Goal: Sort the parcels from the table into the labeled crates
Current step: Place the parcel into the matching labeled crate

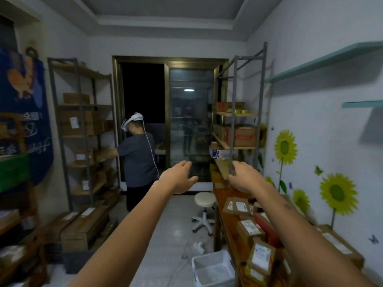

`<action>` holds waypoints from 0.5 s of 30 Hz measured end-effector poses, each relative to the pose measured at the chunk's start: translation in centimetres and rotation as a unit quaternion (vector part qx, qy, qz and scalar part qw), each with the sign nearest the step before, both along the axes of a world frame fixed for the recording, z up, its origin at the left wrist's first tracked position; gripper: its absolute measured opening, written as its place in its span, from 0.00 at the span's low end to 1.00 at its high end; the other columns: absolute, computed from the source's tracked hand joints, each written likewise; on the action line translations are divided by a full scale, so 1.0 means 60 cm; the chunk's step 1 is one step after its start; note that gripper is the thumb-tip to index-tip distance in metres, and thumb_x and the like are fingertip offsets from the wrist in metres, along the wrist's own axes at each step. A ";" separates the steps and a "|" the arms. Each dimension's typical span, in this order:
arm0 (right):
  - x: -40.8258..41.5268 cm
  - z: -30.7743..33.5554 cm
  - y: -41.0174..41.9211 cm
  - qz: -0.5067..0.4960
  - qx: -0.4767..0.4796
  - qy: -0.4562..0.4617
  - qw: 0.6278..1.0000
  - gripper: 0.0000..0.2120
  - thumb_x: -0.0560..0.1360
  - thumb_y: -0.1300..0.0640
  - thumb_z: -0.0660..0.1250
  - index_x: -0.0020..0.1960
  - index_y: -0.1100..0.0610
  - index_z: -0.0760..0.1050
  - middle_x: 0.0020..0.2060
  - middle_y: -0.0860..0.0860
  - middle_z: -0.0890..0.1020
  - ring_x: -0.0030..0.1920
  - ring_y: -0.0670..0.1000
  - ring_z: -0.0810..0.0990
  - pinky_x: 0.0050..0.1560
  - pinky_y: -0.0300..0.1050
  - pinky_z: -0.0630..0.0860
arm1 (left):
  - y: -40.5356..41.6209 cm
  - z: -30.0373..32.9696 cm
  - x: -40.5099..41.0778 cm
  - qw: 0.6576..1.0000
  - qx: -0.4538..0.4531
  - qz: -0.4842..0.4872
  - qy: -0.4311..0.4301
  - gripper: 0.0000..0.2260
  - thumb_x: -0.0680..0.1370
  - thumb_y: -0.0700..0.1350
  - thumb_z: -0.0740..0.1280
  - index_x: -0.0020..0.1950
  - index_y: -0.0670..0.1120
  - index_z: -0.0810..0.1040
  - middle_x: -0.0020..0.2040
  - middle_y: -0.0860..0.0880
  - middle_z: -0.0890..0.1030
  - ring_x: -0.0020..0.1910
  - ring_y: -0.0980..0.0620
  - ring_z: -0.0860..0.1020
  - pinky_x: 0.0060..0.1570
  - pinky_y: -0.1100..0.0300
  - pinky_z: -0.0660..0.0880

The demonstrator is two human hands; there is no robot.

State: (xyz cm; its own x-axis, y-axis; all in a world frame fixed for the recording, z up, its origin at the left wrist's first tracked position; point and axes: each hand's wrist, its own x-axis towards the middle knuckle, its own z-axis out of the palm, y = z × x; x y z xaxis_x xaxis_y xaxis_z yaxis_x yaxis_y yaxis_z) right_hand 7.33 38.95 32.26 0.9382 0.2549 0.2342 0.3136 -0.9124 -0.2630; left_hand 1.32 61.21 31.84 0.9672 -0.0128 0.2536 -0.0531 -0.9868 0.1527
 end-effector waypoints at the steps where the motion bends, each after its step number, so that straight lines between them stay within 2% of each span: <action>1: 0.034 -0.010 0.007 -0.006 -0.003 -0.001 1.000 0.28 0.82 0.48 0.60 0.79 0.55 0.60 0.73 0.56 0.69 0.69 0.58 0.72 0.63 0.52 0.74 | 0.012 -0.008 0.038 1.000 0.000 -0.001 0.006 0.32 0.83 0.58 0.58 0.82 0.46 0.52 0.82 0.47 0.55 0.78 0.46 0.60 0.74 0.48 0.64; 4: 0.141 -0.028 0.022 -0.026 -0.002 -0.003 1.000 0.27 0.81 0.48 0.61 0.77 0.56 0.64 0.72 0.57 0.71 0.70 0.58 0.72 0.65 0.54 0.74 | 0.043 -0.031 0.168 1.000 -0.001 -0.006 0.013 0.32 0.83 0.59 0.58 0.82 0.47 0.52 0.82 0.47 0.55 0.78 0.46 0.60 0.74 0.46 0.64; 8: 0.259 -0.047 -0.023 -0.090 0.002 0.002 0.996 0.27 0.81 0.46 0.61 0.75 0.58 0.65 0.69 0.59 0.74 0.67 0.60 0.74 0.63 0.54 0.75 | 0.027 -0.039 0.346 0.998 -0.008 -0.057 0.020 0.28 0.83 0.57 0.59 0.80 0.47 0.58 0.79 0.45 0.62 0.74 0.44 0.67 0.69 0.47 0.68; 12: 0.334 -0.078 -0.134 -0.199 -0.003 0.020 0.980 0.27 0.82 0.49 0.61 0.77 0.60 0.63 0.72 0.60 0.71 0.70 0.61 0.72 0.66 0.52 0.72 | -0.077 -0.079 0.511 0.987 -0.014 -0.150 0.058 0.28 0.82 0.59 0.59 0.80 0.50 0.59 0.78 0.46 0.64 0.72 0.45 0.69 0.66 0.48 0.71; 15: 0.368 -0.111 -0.225 -0.268 0.001 0.055 0.962 0.28 0.83 0.48 0.61 0.77 0.61 0.62 0.73 0.61 0.70 0.71 0.61 0.71 0.66 0.54 0.72 | -0.183 -0.119 0.605 0.970 0.013 -0.225 0.094 0.30 0.84 0.59 0.57 0.81 0.47 0.54 0.80 0.46 0.59 0.77 0.45 0.63 0.71 0.50 0.66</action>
State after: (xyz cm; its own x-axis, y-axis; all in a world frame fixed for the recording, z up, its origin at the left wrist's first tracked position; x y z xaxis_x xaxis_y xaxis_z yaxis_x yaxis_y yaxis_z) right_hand 29.44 25.43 25.58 0.9540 -0.2725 0.1254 -0.2314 -0.9345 -0.2706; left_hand 37.64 50.21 24.71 0.8916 -0.4479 0.0663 -0.4523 -0.8742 0.1768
